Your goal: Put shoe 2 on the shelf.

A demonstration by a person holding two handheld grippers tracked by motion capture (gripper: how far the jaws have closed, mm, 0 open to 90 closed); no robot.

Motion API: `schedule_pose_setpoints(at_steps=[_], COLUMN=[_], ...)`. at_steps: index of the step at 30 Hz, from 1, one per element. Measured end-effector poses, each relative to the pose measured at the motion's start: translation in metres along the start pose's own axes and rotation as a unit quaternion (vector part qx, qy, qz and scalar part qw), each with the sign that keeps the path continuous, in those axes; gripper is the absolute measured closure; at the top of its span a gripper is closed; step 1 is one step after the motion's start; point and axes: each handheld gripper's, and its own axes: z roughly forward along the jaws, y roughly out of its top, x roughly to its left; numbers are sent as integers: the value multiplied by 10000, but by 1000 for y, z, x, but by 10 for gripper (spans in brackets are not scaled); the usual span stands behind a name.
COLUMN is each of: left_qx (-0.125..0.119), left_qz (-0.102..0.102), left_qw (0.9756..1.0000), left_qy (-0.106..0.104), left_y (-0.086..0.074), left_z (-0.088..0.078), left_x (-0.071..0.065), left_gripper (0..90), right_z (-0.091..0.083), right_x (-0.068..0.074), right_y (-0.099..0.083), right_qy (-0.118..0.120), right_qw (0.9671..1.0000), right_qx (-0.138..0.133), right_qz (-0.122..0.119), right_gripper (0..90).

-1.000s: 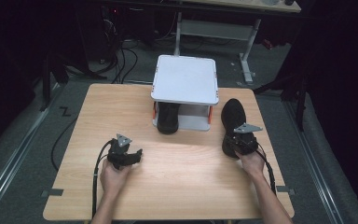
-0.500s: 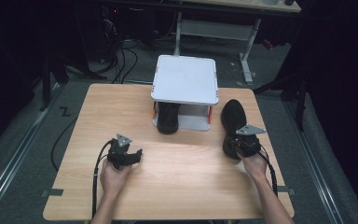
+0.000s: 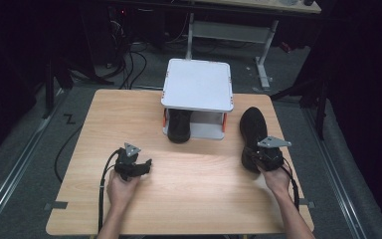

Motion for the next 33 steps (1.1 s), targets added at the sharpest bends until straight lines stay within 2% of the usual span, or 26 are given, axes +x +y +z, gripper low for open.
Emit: schedule_pose_setpoints(at_steps=[15, 23, 33], left_qx=[1, 0, 0], left_qz=[-3, -4, -1], left_qw=[10000, 10000, 10000], left_qy=[-2, -1, 1], left_y=[0, 0, 0], left_z=[0, 0, 0], left_x=[0, 0, 0], left_gripper=[299, 299, 299], right_z=[-24, -37, -48], right_x=[16, 31, 50], right_y=[-10, -16, -22], right_qy=[96, 179, 333], right_qw=[9999, 9994, 9985], right_qx=[-78, -76, -250], right_qz=[-109, -282, -343], right_gripper=[836, 836, 836])
